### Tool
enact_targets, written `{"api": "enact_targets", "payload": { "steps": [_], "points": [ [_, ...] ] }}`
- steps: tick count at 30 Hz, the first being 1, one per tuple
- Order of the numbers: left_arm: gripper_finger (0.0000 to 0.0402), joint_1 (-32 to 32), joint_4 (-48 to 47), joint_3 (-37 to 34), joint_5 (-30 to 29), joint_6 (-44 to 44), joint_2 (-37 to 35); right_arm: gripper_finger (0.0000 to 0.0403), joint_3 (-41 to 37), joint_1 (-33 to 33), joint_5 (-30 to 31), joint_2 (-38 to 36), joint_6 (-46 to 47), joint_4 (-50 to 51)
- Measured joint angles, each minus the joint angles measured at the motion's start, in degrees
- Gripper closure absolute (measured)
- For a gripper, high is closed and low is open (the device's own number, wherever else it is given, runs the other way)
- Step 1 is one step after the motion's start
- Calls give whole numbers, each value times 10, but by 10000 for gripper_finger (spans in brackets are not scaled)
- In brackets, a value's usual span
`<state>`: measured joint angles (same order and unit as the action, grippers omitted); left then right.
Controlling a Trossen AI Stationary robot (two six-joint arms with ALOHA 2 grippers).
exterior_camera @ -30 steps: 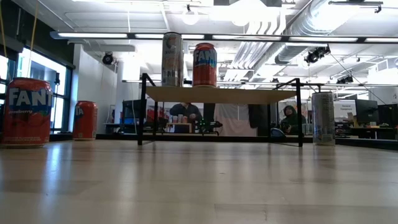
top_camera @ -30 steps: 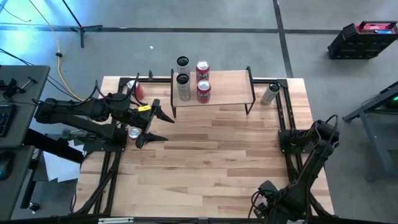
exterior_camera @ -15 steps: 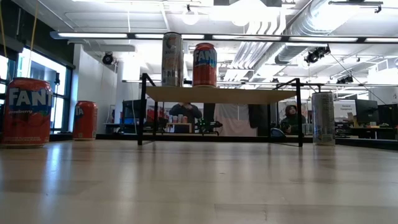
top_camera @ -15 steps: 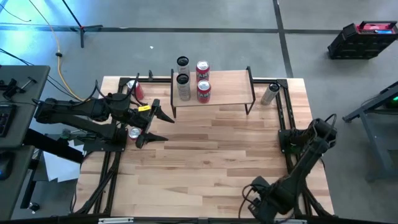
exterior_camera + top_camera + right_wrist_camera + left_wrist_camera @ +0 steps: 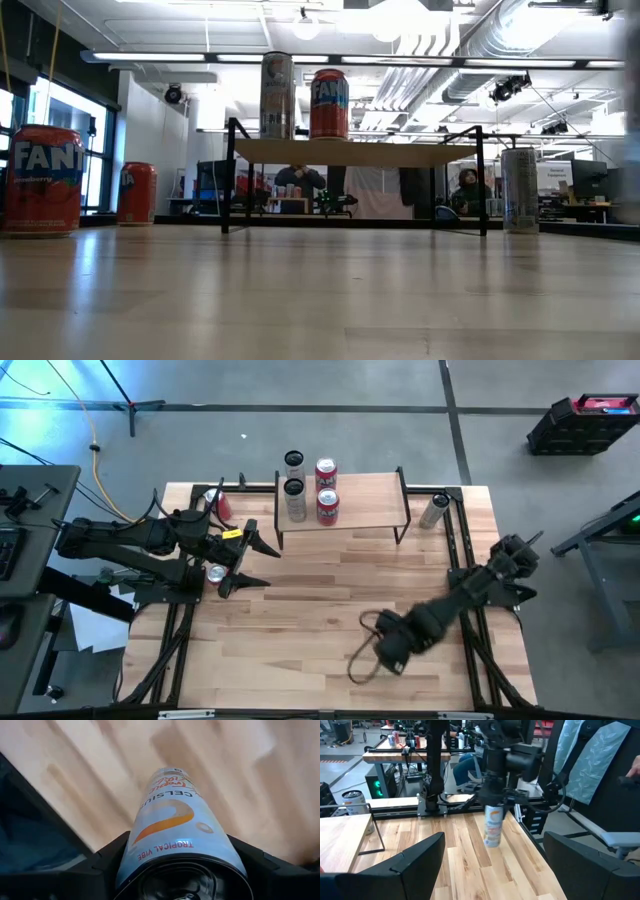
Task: Place canned beverage on shelf
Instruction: Put the white yellow soda can on the shelf
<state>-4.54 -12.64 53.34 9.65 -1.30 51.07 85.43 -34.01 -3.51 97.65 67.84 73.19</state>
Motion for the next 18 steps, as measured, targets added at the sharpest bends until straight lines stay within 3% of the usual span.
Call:
{"api": "enact_targets", "payload": {
  "steps": [10, 18],
  "points": [
    [73, 0, 0, 0, 0, 0, 0, 156, 0, 163, 77, -52, -409, -1],
    [73, 0, 0, 0, 0, 0, 0, 156, 1, 297, 77, -61, -674, 46]
  ]
}}
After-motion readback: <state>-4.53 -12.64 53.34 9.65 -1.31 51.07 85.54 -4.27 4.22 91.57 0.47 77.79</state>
